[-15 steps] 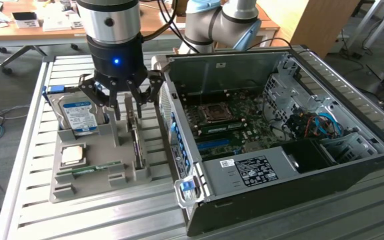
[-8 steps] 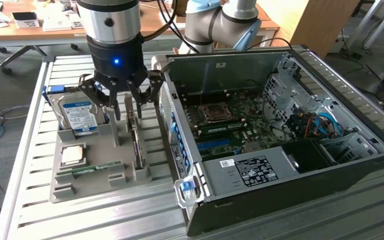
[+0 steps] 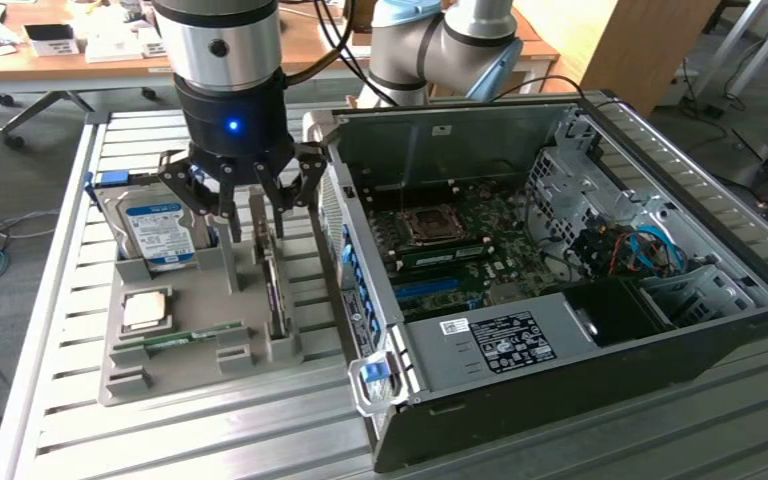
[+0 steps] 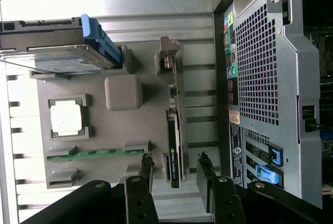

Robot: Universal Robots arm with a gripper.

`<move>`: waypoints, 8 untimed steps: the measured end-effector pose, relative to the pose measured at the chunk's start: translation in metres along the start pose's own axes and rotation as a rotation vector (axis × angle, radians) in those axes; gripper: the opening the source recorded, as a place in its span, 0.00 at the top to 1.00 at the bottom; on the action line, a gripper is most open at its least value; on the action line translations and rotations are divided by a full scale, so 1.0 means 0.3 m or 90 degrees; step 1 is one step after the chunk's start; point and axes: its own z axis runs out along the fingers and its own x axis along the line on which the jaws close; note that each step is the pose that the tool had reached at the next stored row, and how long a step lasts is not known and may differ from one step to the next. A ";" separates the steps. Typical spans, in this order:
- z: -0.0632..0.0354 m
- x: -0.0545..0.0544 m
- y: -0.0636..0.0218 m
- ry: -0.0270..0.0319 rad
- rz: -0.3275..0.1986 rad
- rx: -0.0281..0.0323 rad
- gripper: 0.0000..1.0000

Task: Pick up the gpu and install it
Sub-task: 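Pick up the gpu and move the gpu toward the slot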

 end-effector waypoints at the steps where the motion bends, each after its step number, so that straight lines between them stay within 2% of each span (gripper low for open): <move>1: 0.001 0.000 0.000 0.0000 0.000 0.0000 0.53; 8: 0.008 0.000 0.000 0.0001 0.000 0.0001 0.53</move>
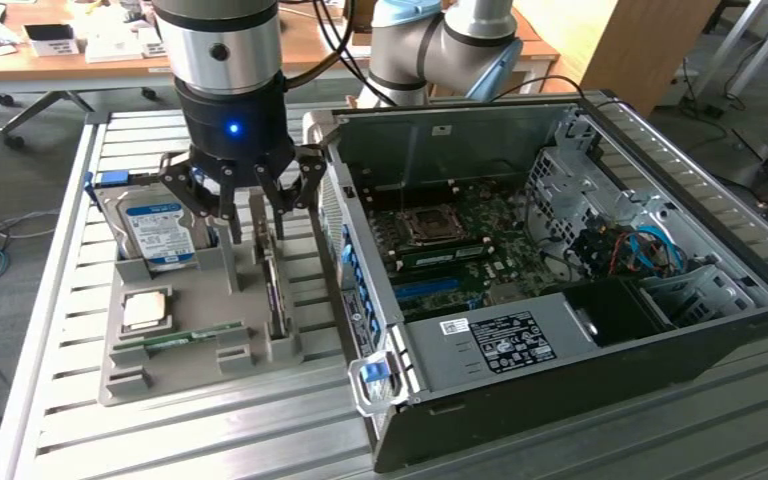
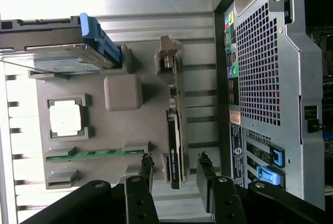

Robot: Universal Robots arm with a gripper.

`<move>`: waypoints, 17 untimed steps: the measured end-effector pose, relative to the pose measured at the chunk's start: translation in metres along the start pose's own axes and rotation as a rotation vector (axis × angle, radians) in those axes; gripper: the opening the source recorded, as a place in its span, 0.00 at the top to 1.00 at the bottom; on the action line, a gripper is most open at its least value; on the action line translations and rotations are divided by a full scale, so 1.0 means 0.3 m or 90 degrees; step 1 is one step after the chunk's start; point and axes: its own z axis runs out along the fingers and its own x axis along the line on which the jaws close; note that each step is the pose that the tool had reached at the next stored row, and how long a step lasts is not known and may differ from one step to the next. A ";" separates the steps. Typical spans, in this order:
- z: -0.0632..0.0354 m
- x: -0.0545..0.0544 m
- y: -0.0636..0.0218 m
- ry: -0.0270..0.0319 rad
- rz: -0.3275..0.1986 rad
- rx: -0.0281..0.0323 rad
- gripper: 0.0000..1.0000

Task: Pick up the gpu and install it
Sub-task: 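Pick up the gpu and move the gpu toward the slot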

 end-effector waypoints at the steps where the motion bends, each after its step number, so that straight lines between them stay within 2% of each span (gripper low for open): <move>1: 0.000 0.000 0.000 0.0000 0.000 0.0000 0.53; 17: 0.033 0.001 -0.002 0.0000 0.000 -0.0001 0.53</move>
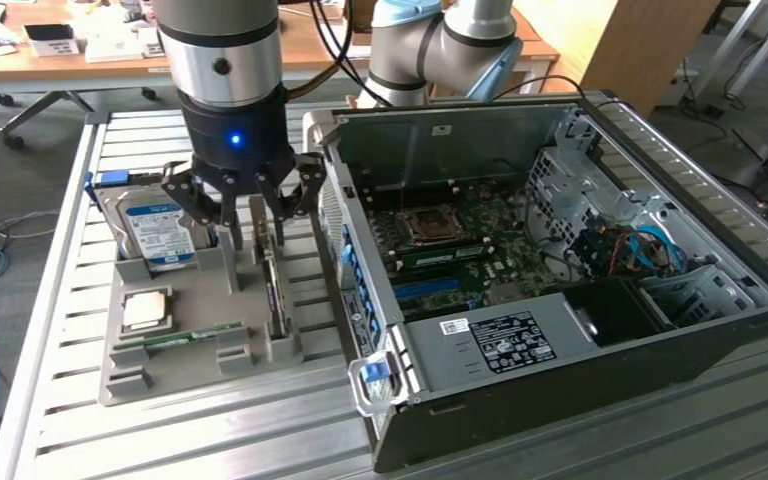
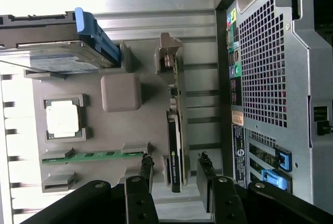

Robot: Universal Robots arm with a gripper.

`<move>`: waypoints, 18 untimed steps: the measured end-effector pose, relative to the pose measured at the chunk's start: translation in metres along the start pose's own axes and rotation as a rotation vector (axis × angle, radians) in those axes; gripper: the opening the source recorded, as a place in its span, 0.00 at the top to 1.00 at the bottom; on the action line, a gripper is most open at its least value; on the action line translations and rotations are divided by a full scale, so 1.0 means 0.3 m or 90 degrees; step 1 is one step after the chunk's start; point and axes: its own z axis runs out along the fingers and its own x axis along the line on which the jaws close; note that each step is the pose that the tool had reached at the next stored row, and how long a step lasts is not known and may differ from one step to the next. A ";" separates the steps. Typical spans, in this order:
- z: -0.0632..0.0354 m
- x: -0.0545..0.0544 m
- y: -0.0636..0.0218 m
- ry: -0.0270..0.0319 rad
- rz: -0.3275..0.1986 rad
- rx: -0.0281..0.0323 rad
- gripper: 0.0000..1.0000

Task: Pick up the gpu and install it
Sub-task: 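Pick up the gpu and move the gpu toward the slot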

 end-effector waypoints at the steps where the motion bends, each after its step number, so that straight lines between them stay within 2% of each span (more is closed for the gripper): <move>1: 0.003 0.000 0.000 0.0000 0.000 0.0000 0.53; 7: 0.021 0.001 -0.001 0.0000 0.000 0.0000 0.53; 18: 0.030 -0.001 -0.001 -0.0001 0.000 0.0000 0.53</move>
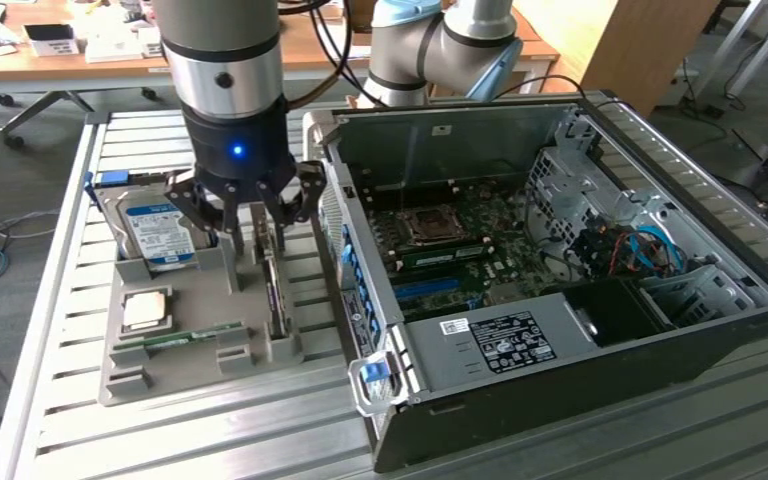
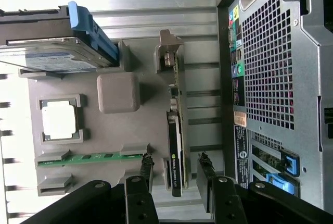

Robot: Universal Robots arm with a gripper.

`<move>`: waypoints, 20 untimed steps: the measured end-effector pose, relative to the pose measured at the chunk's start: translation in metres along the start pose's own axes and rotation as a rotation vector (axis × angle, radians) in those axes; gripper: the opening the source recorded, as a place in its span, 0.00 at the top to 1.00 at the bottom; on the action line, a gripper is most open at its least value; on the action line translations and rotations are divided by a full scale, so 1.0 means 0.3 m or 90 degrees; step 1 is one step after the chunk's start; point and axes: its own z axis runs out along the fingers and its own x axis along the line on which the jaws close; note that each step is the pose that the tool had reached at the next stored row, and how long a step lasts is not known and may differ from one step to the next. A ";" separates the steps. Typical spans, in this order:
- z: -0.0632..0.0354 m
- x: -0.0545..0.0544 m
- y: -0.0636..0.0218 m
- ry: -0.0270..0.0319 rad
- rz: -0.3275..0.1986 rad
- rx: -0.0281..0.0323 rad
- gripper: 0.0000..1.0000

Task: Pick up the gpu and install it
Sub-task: 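Pick up the gpu and move the gpu toward the slot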

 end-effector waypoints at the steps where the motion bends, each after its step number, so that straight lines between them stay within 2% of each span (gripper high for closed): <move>1: 0.001 -0.001 0.000 0.0000 0.000 0.0000 0.53; 10: 0.012 -0.002 0.006 0.0001 -0.002 -0.0001 0.53; 20: 0.048 0.000 0.010 0.0002 -0.005 -0.0001 0.53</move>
